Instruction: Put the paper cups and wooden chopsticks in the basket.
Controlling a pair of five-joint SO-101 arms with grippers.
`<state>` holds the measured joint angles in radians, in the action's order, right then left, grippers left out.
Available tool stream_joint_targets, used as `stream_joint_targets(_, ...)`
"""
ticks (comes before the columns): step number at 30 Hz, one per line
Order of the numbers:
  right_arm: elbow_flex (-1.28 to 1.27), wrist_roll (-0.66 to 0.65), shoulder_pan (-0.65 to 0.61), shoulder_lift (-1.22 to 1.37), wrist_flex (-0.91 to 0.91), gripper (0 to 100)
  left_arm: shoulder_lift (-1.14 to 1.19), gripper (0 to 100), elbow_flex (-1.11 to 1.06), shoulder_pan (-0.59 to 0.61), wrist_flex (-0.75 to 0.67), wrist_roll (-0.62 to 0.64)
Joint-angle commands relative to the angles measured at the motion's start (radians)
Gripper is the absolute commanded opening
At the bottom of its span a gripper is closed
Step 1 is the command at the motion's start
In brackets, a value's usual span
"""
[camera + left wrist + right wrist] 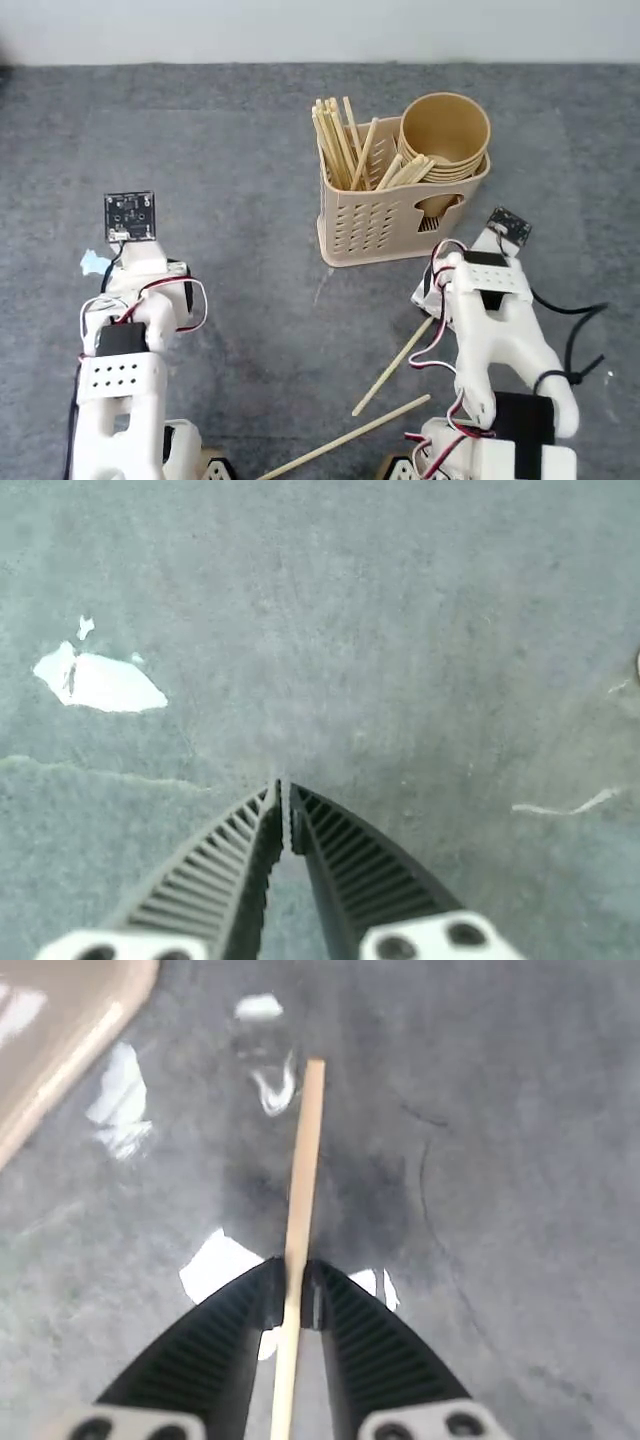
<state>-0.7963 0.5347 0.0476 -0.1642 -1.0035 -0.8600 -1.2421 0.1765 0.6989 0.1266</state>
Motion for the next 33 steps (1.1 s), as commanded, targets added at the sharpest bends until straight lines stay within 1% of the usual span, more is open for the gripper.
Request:
stream_joint_targets(1,0.115,-0.012,0.016,-0.099,-0.134,0.8,-0.032,1,0.008,0.003,-0.025,-0.011)
stream_joint_targets(4,0.176,-0.017,0.015,-0.174,-0.249,0.8,-0.032,1,0.007,0.002,-0.025,-0.011)
stream_joint_targets(10,0.267,-0.104,0.015,-0.352,-0.387,0.8,-0.031,1,-0.012,-0.005,-0.025,-0.011)
stream_joint_targets(17,0.44,-0.218,0.002,-0.572,-0.397,0.8,-0.031,1,-0.015,-0.005,-0.025,-0.011)
stream_joint_targets(22,0.674,-0.253,-0.096,-0.628,-0.394,0.8,-0.031,1,-0.015,-0.005,-0.025,-0.011)
stream_joint_targets(24,0.761,-0.265,-0.153,-0.624,-0.351,0.8,-0.031,1,-0.015,-0.005,-0.025,-0.011)
stream_joint_targets(26,0.812,-0.285,-0.199,-0.621,-0.266,0.8,-0.031,1,-0.015,-0.005,-0.025,-0.011)
stream_joint_targets(30,0.818,-0.379,-0.291,-0.615,-0.021,0.8,-0.031,1,-0.016,-0.005,-0.025,-0.011)
stream_joint_targets(33,0.796,-0.443,-0.332,-0.599,0.166,0.8,-0.031,1,-0.016,-0.005,-0.025,-0.011)
